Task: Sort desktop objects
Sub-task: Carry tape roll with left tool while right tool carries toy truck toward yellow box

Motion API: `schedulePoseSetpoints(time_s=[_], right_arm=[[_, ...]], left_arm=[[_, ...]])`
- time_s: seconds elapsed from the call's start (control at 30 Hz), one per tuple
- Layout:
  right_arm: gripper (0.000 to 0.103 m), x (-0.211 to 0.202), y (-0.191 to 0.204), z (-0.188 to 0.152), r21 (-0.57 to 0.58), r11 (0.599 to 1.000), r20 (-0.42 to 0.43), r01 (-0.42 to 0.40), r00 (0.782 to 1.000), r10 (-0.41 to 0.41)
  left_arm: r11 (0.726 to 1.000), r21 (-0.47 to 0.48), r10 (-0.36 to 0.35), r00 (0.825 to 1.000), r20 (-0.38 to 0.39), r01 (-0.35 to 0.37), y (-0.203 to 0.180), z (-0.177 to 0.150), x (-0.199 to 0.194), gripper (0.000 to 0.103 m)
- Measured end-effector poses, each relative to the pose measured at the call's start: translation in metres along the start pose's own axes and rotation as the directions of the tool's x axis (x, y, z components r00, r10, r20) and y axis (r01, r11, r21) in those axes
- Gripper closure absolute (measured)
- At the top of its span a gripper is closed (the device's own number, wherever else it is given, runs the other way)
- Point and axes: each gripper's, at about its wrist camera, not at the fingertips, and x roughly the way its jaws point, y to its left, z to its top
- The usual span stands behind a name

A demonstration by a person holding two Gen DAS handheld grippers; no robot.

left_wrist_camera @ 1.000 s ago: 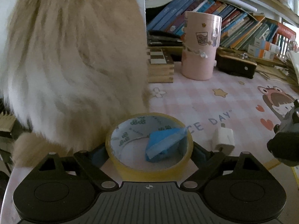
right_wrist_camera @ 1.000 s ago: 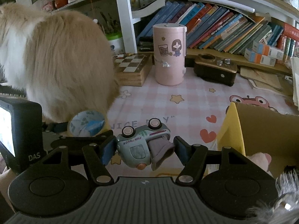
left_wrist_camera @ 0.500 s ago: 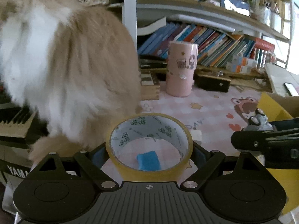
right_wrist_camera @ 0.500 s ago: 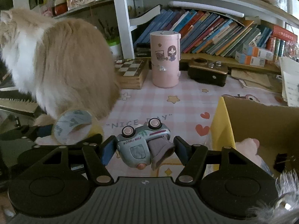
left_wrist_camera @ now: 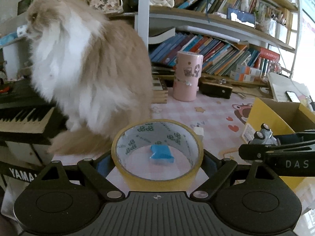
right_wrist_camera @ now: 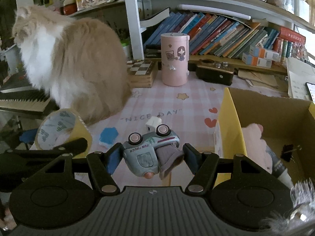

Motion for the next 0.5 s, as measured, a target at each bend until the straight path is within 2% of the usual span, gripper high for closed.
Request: schedulePoseSetpoints(time_s=[0.5], right_arm=[[0.039, -0.048, 0.025, -0.042, 0.013, 1.000, -0.030, 0.023, 0.999, -0.023]], left_arm=[[0.998, 0.037, -0.044, 0.999, 0.018, 0.043, 0.009, -0.022, -0.058, 0.012]])
